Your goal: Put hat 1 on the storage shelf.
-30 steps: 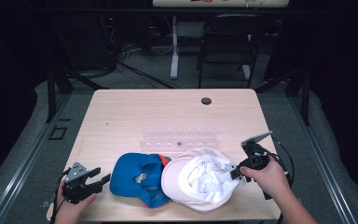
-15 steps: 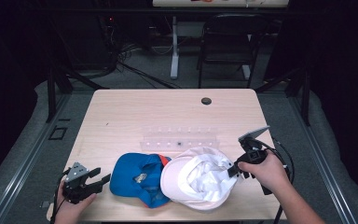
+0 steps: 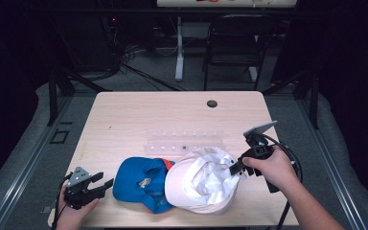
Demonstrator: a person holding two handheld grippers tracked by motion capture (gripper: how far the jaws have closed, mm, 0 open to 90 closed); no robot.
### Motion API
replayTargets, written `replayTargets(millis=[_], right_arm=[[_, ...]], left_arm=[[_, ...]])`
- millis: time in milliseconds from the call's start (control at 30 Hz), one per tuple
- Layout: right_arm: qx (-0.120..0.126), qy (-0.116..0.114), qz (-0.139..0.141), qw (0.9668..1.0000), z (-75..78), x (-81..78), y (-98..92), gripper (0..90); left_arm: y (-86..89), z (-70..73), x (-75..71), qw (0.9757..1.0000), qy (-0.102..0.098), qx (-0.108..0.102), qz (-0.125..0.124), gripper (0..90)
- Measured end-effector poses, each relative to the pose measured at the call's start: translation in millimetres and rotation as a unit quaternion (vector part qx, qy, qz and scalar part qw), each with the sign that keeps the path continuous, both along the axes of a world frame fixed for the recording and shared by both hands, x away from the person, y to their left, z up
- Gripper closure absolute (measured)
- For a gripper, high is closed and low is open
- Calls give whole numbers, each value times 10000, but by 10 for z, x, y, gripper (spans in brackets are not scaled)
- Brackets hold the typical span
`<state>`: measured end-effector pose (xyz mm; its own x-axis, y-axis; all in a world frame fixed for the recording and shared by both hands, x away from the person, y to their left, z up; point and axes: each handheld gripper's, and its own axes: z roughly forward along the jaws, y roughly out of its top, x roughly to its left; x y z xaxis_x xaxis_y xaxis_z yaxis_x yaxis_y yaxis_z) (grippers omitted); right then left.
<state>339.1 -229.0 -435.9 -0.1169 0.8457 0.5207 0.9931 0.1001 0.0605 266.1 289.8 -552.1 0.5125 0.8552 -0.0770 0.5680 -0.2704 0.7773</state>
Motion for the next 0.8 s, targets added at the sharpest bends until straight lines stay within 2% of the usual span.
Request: replayTargets(millis=[100, 200, 233, 267, 300, 433, 500, 600, 767, 800], right_arm=[[-1, 88, 203, 9998, 65, 23, 37, 809], [114, 182, 101, 9997, 107, 26, 102, 811], [118, 251, 222, 9994, 128, 37, 100, 811], [208, 255, 118, 9994, 136, 36, 122, 811], [253, 308, 237, 9989, 150, 50, 112, 811], [547, 375, 35, 9978, 171, 62, 124, 812], [693, 457, 75, 9965, 184, 80, 99, 813], [892, 490, -49, 9948, 208, 82, 89, 813], [1384, 562, -190, 9886, 243, 72, 85, 814], [1532, 569, -94, 9865, 246, 75, 68, 814]], left_arm=[[0, 1, -1, 10000, -2, 0, -3, 478], [3, 4, -2, 10000, -2, 1, -10, 478], [4, 4, -1, 10000, -11, 3, -13, 478], [4, 3, -2, 10000, -7, -3, -6, 478], [3, 3, -3, 10000, -7, -7, 0, 478], [4, 3, -3, 10000, -4, -17, 7, 478], [4, -1, -2, 10000, -21, -35, 6, 478], [4, 2, -3, 10000, -10, -18, 12, 478], [4, -4, -2, 10000, -69, -48, 30, 478], [6, -3, -3, 10000, -75, -49, 30, 478]])
